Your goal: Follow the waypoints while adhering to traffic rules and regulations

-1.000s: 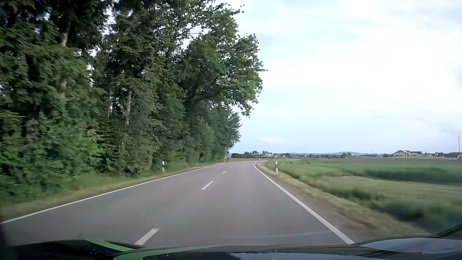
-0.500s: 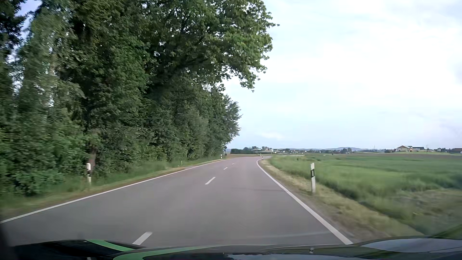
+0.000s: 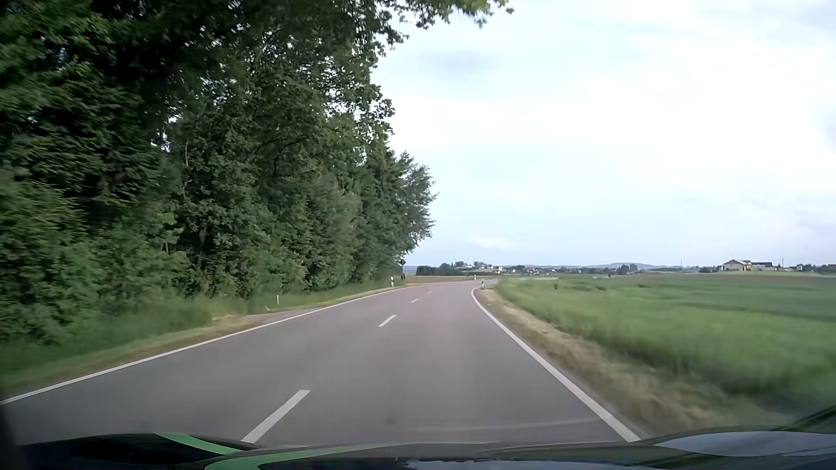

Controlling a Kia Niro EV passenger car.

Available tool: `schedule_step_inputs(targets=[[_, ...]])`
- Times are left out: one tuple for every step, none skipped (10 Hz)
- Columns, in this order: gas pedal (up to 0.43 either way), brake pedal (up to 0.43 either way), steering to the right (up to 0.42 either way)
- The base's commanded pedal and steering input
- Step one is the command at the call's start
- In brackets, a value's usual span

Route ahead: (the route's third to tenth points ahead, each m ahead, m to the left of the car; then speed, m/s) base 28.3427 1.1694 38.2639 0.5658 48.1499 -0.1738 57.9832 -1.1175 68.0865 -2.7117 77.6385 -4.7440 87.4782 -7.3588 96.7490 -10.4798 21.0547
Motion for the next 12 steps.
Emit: schedule_step_inputs(targets=[[0.000,0.012,0.000],[0.000,0.067,0.001],[0.000,0.098,0.001],[0.000,0.104,0.002],[0.000,0.110,0.003],[0.000,0.000,0.005],[0.000,0.000,0.007],[0.000,0.000,0.009],[0.000,0.000,0.010],[0.000,0.000,0.014],[0.000,0.000,0.016],[0.000,0.000,0.018]])
